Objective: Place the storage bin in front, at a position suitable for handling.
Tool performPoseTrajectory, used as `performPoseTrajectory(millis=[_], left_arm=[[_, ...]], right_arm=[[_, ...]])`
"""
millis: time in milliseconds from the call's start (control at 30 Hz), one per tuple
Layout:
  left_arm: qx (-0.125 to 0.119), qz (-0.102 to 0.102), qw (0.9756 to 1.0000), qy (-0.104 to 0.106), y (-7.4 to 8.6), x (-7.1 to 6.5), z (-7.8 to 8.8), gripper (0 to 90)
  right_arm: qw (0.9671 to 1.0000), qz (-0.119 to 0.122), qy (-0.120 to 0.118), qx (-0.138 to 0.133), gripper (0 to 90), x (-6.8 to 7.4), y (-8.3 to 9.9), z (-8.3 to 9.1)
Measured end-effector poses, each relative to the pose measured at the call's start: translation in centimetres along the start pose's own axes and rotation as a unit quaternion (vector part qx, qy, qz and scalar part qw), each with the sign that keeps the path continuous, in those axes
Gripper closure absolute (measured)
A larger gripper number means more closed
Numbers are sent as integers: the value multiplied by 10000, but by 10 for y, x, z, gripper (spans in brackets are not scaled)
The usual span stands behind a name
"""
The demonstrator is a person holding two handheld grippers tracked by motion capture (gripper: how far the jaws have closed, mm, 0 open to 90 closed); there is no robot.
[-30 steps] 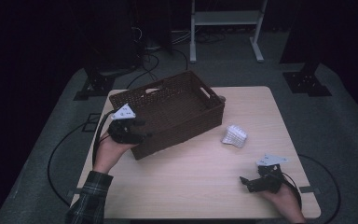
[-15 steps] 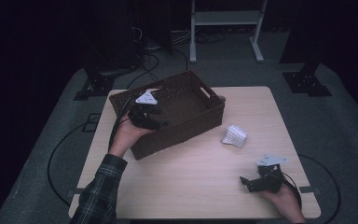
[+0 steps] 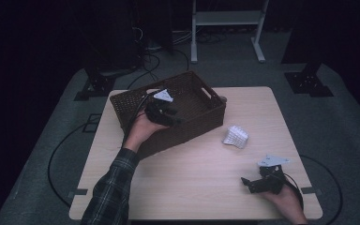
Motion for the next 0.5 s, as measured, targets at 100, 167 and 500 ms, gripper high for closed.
performPoseTrajectory(millis=[100,167,500], left_arm=[[32,-9,9999,95,-2,-1,-8,469],[93,-78,9999,123,-3,-2,-12,501],[279,-148,9993,211,-9,-11,-16,706]], right_arm=[[10000,0,0,0,0,0,0,0],[10000,0,0,1,0,0,0,0],[10000,0,0,1,0,0,0,0]])
Point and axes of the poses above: each handheld gripper's, and its own axes: z roughly backward along the jaws, y roughly out of its underside, x roughly to its left, the point moved 4 cm from there along -z, roughly forward along the jaws, and after that the axes turned 4 degrees about -z, right-handed, at the moved point
